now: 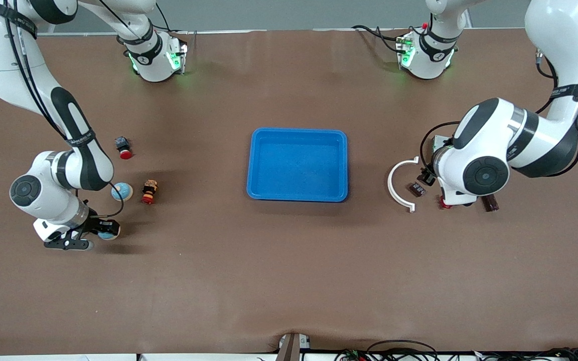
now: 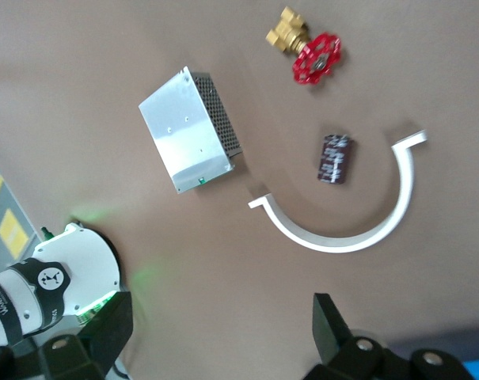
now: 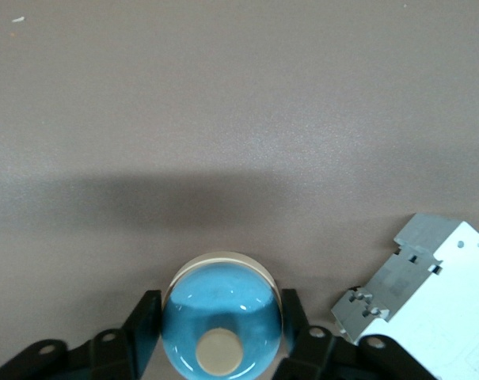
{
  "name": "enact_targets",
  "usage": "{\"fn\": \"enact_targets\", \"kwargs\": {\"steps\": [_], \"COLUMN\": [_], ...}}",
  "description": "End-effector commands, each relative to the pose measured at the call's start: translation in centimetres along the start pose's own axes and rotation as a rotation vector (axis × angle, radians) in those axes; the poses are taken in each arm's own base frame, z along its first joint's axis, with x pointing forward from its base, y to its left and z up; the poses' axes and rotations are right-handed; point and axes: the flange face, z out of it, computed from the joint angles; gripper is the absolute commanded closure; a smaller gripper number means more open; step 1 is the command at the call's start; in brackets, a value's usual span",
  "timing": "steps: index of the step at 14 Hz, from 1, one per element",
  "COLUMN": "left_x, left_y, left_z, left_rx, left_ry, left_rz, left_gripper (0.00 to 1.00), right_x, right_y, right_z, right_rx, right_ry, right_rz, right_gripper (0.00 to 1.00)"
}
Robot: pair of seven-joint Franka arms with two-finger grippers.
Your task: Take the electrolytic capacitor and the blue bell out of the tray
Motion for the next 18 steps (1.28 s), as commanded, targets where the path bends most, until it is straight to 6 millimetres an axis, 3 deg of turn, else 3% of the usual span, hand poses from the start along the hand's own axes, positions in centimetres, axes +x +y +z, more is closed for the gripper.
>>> {"fn": "enact_targets", "kwargs": {"steps": [1,5,9,12,15,18], "left_x": [-0.6,0.7,3.5,3.0,4.5,6.8], "left_y": [-2.7,-7.5,-13.1,-15.9,-18.0,-20.0], "left_z": [-5.2,-10.1,-13.2,-17.4,-18.0,-18.0], "left_rx": [-0.07,-0.156,-0.195,-0.233,-0.203,-0.194], "left_ry": [0.05,0.092,0.157,0.262,0.288,0.297], "left_rz": [0.044,0.256,0.441,0.636,0.835,0.851], "left_gripper": [0.0,0.0,0.0,0.0,0.0,0.0], "right_x": [0.2,0.7,1.6,1.1,0.0,-1.7], "right_y": [0.1,-0.6,-1.0,-1.7,-3.9,-5.7], "right_z": [0.1,-1.8,-6.1,-8.1,-10.6,-14.8], "right_rx": [0.006,0.0,-0.01,-0.013,-0.016,-0.009], "right_ry": [0.009,0.007,-0.081,-0.127,-0.122,-0.099], "right_rz": [0.002,-0.02,-0.018,0.031,0.043,0.019], "right_gripper": [0.0,0.0,0.0,0.0,0.0,0.0]}}
